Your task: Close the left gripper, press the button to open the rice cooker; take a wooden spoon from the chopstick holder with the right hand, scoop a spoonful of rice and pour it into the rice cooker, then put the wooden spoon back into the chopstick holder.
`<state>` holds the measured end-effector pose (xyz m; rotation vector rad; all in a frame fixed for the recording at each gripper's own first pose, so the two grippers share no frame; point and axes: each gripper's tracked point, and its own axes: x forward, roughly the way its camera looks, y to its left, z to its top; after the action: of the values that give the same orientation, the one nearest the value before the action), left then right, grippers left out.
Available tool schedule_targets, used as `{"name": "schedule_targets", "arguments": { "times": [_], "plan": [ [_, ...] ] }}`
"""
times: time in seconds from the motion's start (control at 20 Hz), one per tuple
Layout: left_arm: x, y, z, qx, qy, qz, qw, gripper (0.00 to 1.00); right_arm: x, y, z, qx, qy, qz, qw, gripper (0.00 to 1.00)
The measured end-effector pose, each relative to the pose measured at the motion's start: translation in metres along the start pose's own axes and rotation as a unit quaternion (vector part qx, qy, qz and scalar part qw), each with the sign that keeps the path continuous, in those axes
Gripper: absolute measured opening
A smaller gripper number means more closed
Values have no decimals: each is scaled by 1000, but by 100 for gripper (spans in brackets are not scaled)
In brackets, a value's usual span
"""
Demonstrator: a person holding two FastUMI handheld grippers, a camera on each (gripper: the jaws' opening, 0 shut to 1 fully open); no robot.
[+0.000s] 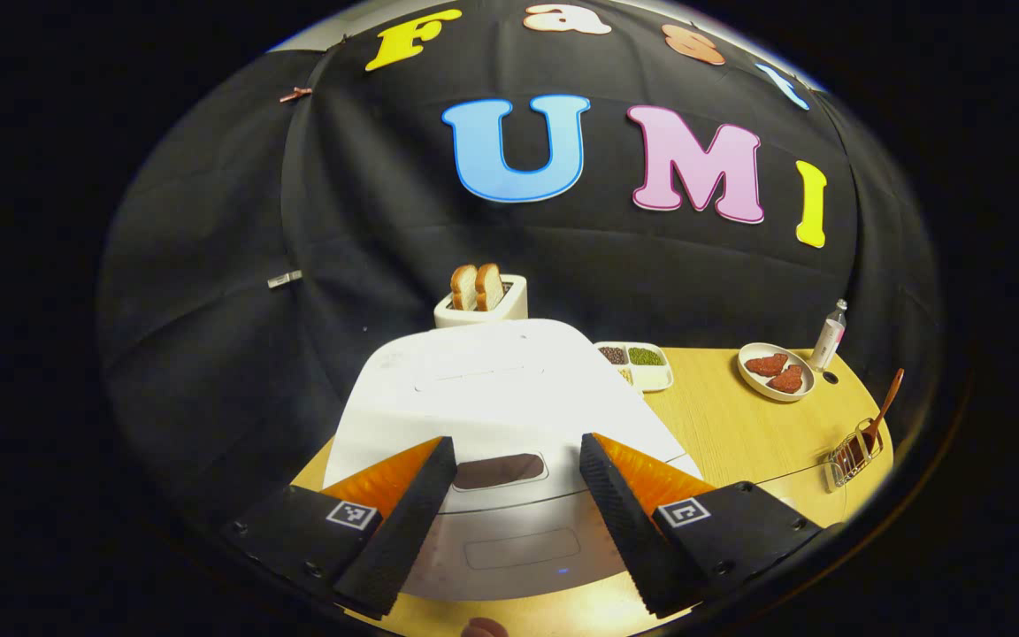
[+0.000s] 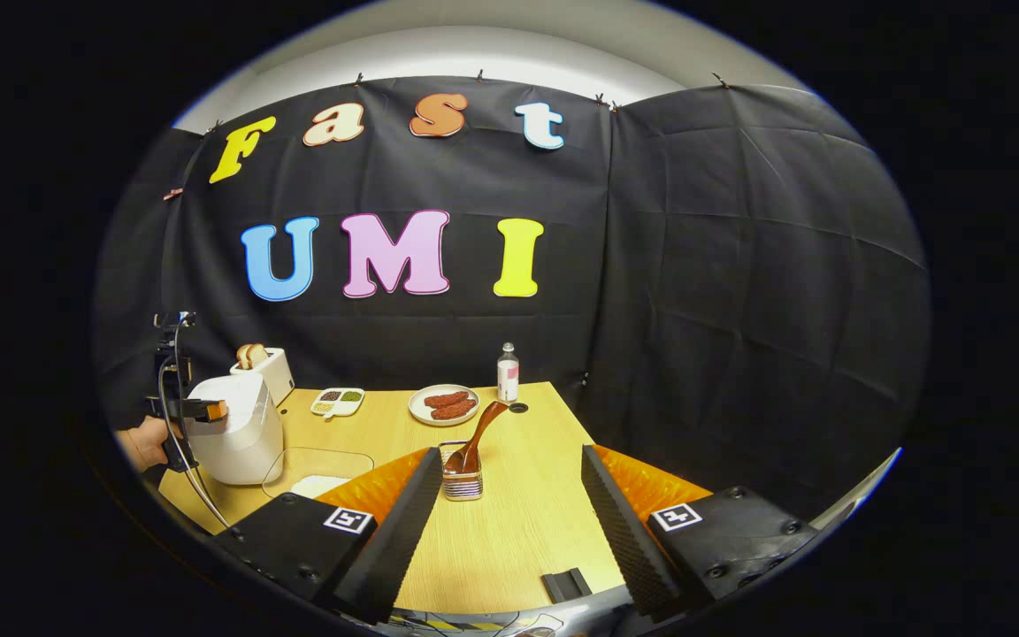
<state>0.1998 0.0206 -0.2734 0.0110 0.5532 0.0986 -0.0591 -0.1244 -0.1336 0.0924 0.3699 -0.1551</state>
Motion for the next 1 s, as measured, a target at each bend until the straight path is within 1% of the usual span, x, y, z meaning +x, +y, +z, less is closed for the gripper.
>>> {"name": "schedule_targets", "arguments": {
  "times": [0.45, 0.55, 0.7, 0.95, 1.0],
  "plan": [
    [-2, 0, -4, 0, -1, -7, 1000, 100, 0, 2, -4, 2, 3, 0, 1000, 98],
    [-2, 0, -5, 12, -2, -9, 1000, 100, -1, 4, -5, 5, 2, 2, 1000, 98],
    [-2, 1, 2, 10, -8, -18, 1000, 100, -3, 4, -6, 0, 1, 5, 1000, 98],
    [-3, 6, 14, 39, -15, -8, 999, 99, -4, 1, 1, 5, -6, 4, 1000, 98],
    [-4, 7, 19, 39, -20, -7, 999, 96, -4, 1, 2, 5, -8, 4, 1000, 98]
  ]
}}
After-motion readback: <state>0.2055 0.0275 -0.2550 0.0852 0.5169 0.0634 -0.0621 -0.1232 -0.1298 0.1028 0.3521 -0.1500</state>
